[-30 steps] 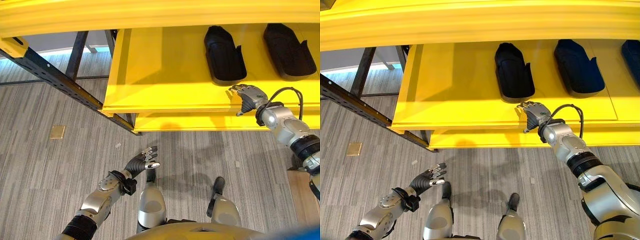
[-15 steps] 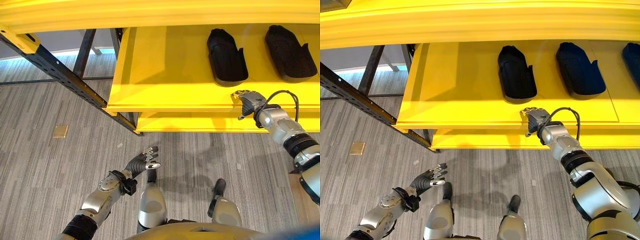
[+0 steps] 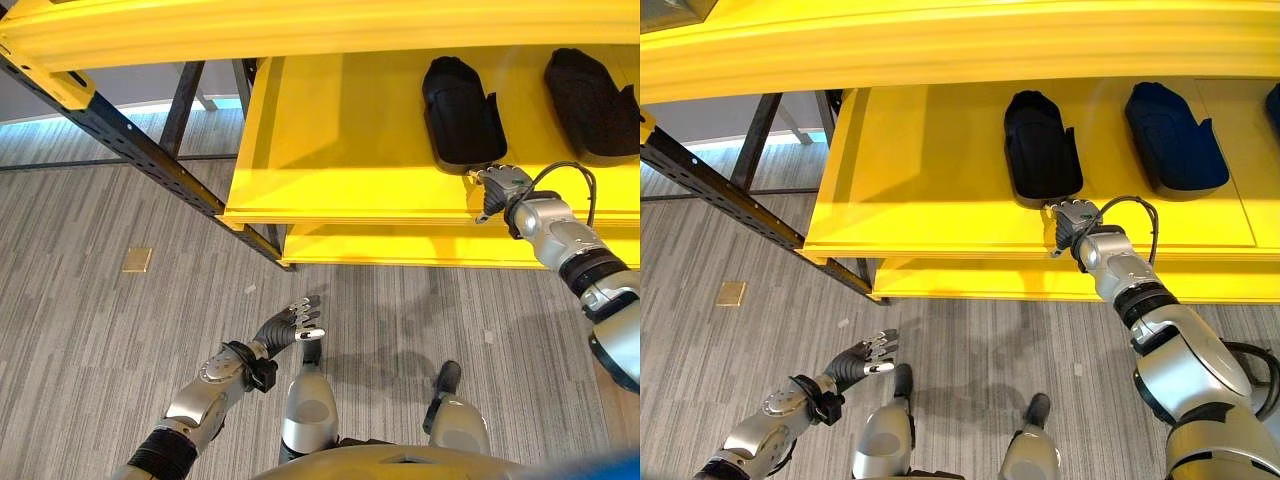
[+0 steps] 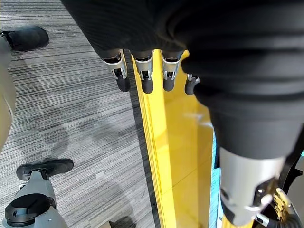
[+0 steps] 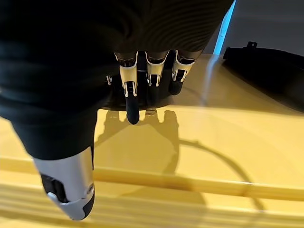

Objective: Move parts from the plastic box to the shelf.

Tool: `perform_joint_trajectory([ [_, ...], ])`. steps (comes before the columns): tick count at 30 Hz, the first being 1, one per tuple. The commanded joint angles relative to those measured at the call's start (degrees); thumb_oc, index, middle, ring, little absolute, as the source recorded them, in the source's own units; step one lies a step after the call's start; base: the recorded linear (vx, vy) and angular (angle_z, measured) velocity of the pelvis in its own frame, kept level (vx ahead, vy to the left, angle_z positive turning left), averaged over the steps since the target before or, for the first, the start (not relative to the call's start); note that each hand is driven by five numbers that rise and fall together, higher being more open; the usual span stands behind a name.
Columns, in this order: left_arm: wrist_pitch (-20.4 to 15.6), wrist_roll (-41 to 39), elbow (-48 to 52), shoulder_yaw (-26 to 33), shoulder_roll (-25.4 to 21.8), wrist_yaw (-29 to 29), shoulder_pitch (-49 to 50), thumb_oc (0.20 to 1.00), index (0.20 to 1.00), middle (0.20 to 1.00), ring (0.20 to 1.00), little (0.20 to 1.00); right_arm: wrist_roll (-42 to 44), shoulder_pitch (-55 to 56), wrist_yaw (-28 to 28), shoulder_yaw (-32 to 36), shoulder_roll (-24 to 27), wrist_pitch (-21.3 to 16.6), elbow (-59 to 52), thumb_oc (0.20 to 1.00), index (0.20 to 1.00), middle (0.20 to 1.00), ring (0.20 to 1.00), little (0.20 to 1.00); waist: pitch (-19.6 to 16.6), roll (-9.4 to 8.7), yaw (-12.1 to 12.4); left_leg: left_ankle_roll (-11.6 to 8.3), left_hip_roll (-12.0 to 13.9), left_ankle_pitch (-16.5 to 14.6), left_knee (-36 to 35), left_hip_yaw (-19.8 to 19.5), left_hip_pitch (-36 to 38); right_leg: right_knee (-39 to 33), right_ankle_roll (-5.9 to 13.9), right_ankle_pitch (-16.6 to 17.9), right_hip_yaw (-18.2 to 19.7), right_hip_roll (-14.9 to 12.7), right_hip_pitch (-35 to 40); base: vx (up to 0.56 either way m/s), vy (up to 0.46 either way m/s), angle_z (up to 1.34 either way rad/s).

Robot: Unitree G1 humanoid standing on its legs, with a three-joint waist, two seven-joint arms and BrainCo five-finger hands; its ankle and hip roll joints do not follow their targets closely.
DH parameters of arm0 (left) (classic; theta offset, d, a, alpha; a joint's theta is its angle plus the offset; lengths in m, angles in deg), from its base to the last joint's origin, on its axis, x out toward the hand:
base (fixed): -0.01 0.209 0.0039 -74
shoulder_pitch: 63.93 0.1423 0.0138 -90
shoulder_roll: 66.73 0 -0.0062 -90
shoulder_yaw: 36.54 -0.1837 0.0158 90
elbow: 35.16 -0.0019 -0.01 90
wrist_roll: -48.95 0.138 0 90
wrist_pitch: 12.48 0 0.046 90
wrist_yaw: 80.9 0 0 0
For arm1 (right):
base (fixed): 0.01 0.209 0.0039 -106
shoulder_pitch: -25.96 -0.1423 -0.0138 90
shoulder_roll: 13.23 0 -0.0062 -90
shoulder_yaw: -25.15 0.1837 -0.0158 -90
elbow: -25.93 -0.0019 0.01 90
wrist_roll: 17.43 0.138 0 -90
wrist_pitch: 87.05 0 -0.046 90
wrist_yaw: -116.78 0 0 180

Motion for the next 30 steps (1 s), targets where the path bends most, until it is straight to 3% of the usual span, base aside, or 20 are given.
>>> perform_joint_trajectory([
  [1, -0.95, 1.29, 3.88, -2.0, -1.04, -0.93, -1.46, 1.0, 1.0, 1.0, 1.0, 1.0, 1.32, -7.94, 0.33, -2.58, -1.74, 0.53, 1.19, 1.0, 1.0, 1.0, 1.0, 1.0, 1.45, -1.7, 1.93, 0.09, 1.44, -1.88, 4.37, -1.22, -1.65, 8.71, -0.64, -5.3, -1.98, -1.71, -2.69, 0.0, 0.0, 0.0],
  [30, -1.06, 0.59, 3.31, -3.8, -0.55, 0.11, -2.27, 1.0, 1.0, 1.0, 1.0, 1.0, 0.99, -13.57, 3.31, -2.41, -2.41, 2.08, 5.39, 1.0, 1.0, 1.0, 1.0, 1.0, 1.7, -1.08, 2.39, 0.1, 1.14, -2.01, 4.65, -1.73, -1.73, 9.89, -0.64, -5.63, -1.95, -2.36, -3.12, 0.0, 0.0, 0.0],
])
